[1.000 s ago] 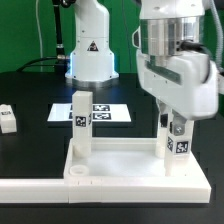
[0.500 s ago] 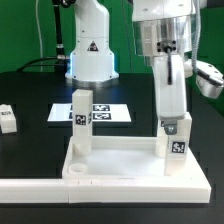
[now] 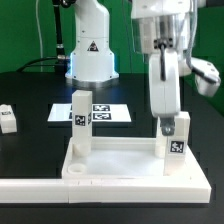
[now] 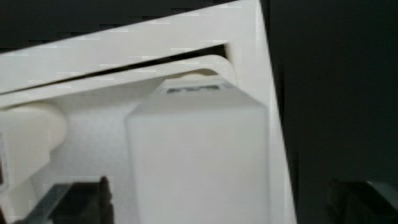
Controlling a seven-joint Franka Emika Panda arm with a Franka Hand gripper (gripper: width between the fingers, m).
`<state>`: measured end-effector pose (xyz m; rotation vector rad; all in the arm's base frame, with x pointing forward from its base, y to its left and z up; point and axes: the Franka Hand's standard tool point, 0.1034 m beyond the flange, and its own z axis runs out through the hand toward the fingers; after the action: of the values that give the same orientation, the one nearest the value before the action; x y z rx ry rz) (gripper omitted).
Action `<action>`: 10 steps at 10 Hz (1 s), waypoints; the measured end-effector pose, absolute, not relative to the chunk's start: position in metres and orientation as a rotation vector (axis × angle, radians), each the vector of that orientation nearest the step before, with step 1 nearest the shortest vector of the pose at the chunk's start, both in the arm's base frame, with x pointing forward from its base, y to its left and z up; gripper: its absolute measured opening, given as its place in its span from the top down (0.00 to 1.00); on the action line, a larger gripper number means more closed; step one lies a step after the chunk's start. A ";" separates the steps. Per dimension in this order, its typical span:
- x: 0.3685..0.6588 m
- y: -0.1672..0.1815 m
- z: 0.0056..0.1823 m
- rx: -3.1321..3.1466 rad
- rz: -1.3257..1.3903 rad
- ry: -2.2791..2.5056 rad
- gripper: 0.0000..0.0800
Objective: Assemble desk
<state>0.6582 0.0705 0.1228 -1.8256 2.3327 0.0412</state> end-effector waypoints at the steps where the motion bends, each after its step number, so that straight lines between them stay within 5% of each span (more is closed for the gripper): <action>1: 0.653 0.060 0.137 -1.844 0.028 2.299 0.20; 3: 0.651 0.033 0.163 -1.865 -0.007 2.245 0.19; 8: 0.651 0.034 0.159 -1.874 -0.007 2.245 0.19; 10: 0.638 0.014 0.172 -1.977 -0.038 2.124 0.19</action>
Offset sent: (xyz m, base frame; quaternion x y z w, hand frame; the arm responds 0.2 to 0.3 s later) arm 0.0000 0.0000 0.0000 0.0000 0.0000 0.0000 1.0000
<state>0.6383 0.0141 0.1715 -1.9773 2.1239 -0.0379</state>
